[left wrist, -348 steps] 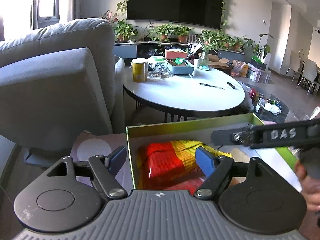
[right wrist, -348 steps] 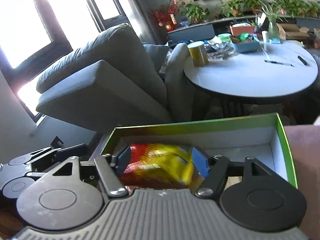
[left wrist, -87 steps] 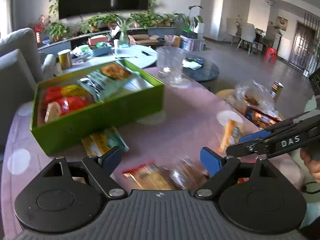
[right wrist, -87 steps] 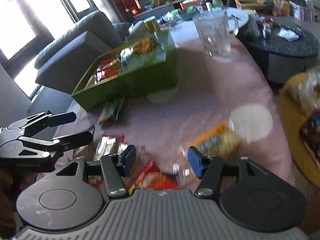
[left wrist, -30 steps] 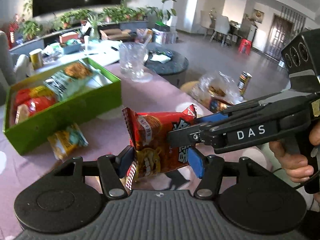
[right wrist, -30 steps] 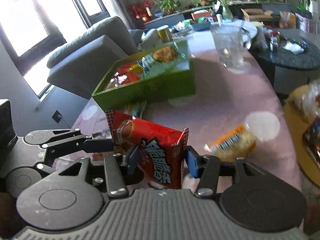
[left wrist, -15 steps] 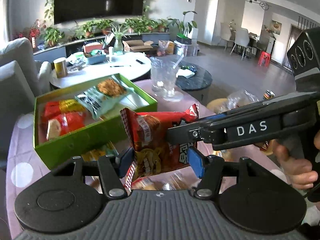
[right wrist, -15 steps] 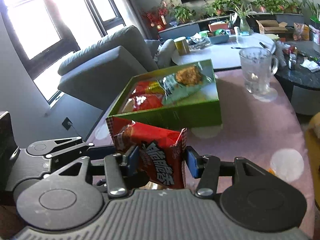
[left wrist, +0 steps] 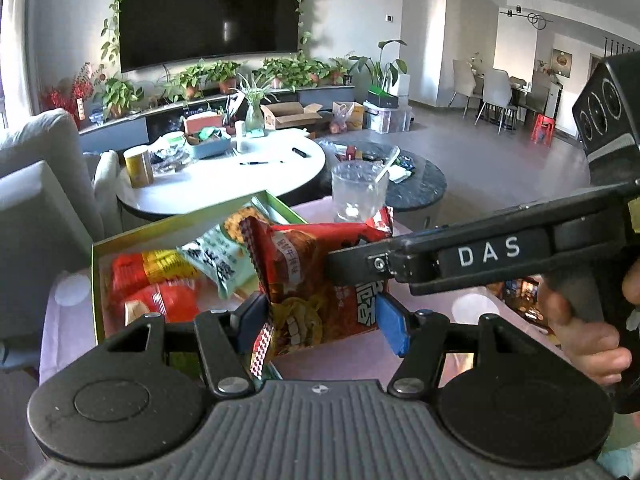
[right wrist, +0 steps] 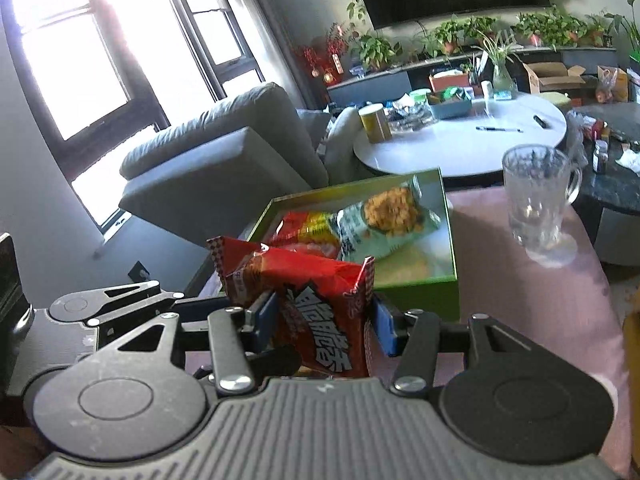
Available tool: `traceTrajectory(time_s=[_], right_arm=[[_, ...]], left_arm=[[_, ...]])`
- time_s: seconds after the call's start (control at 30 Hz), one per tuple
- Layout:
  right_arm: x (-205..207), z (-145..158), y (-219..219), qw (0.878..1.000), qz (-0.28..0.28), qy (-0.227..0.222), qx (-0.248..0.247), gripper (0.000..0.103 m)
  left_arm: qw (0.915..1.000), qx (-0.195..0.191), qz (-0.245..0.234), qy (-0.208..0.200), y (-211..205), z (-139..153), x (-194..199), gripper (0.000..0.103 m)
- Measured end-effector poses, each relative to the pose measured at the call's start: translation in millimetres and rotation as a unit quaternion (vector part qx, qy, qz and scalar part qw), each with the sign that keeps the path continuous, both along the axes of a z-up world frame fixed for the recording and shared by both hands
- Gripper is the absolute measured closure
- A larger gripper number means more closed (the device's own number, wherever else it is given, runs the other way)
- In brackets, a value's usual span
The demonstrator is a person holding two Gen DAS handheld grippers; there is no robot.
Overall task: Organize snacks
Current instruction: 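Carry the red bag over the green box, then open the right gripper to drop the red bag into the box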
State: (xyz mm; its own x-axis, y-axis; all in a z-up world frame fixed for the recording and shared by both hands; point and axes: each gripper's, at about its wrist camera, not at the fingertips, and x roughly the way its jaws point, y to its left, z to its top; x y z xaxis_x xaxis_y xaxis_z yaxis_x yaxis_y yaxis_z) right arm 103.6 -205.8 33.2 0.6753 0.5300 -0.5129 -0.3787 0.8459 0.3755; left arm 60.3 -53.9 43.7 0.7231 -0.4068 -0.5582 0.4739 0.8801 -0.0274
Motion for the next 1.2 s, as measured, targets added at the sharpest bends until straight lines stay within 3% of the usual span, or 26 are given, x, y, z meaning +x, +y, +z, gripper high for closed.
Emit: traceTrajectory(time_s=[0.37, 1.0, 1.2], right_arm=[[52.4, 7.2, 5.6, 1.000, 0.015, -0.023, 0.008, 0.051], [101.3, -28.8, 2.2, 1.000, 0.009, -0.007, -0.007, 0.051], [104.3, -41.1, -0.6, 1.000, -0.002, 0.009, -0.005, 0.051]], left_arm=[[0.9996, -0.007, 0.025, 0.007, 5.3, 2.3, 59.7, 0.046], [0.9972, -0.002, 0.034, 0.066, -5.5, -43.0, 112.5, 0.045], [0.9960, 0.014, 0.043, 0.077, -8.5, -54.6, 109.8, 0.030]])
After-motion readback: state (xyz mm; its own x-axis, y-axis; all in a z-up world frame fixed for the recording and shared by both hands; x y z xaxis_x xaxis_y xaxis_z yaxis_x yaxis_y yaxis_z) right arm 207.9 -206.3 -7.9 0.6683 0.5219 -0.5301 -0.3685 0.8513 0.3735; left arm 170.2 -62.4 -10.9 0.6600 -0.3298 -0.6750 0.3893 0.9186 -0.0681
